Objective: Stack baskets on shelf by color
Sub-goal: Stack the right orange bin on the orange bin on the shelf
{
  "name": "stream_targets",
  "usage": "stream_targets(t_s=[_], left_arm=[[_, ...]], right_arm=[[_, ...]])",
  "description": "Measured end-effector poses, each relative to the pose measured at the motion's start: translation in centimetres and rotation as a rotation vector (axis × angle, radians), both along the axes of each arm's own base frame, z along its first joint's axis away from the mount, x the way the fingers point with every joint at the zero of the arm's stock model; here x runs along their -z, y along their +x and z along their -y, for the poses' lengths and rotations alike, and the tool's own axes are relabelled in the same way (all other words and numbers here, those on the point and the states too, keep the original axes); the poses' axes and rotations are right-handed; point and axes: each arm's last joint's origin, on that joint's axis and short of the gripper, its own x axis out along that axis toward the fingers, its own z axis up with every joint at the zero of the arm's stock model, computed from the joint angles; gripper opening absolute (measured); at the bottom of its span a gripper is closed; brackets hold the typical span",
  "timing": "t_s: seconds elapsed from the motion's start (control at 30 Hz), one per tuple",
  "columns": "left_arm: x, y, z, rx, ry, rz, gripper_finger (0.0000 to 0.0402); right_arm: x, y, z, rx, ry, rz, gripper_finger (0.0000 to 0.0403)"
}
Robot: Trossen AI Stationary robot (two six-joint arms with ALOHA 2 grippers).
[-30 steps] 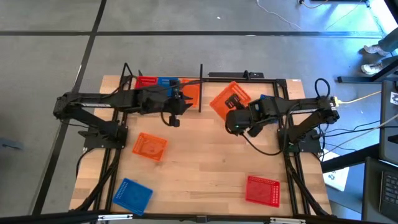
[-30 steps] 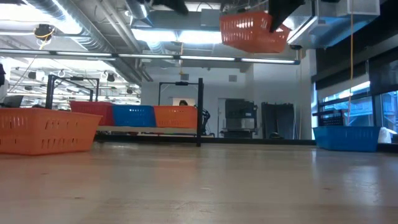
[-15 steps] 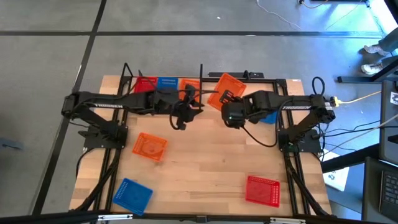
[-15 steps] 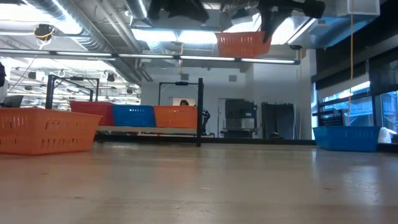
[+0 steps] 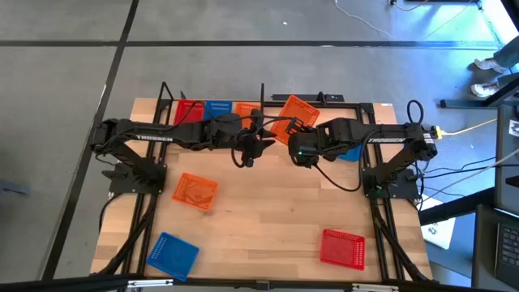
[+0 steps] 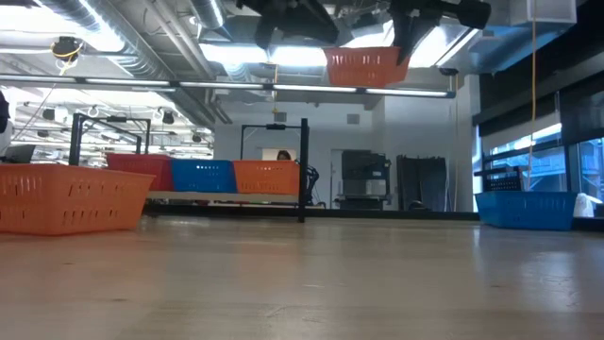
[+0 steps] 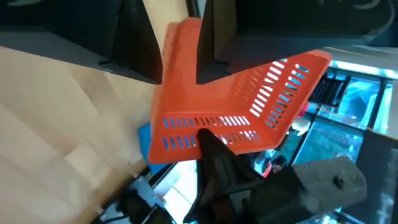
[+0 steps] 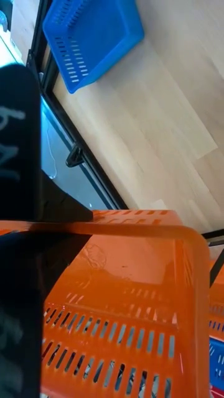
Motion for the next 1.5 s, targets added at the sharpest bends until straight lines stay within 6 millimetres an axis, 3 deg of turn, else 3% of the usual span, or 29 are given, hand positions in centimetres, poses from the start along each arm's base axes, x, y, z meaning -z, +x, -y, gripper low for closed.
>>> stream_targets(t_s=[0.47,0.67,0.83,0.97,1.5], left_arm=[[2.2,1.4,-0.5,-0.036,-0.001,-0.064,0.0094],[2.2,1.4,-0.7,-0.048,-0.010,-0.061,0.0094],[2.2,1.4,-0.7,-0.082,-0.012,-0.051,0.0062],[2.3,1.4,-0.7,-0.081,-0.021,-0.059,0.0009],[2.7,1.4,0.3,-0.050,-0.055,-0.092,0.0001]], right_arm=[[0.0,0.1,0.0,-0.002,0.002,0.005,0.0000],[0.0,0.1,0.0,-0.003,0.007,0.005,0.0000],[0.0,0.3,0.0,-0.003,0.009,0.032,0.0002],[-0.2,0.6,0.0,0.001,0.007,0.067,0.0022],[-0.5,1.2,0.0,0.027,-0.001,0.165,0.0094]])
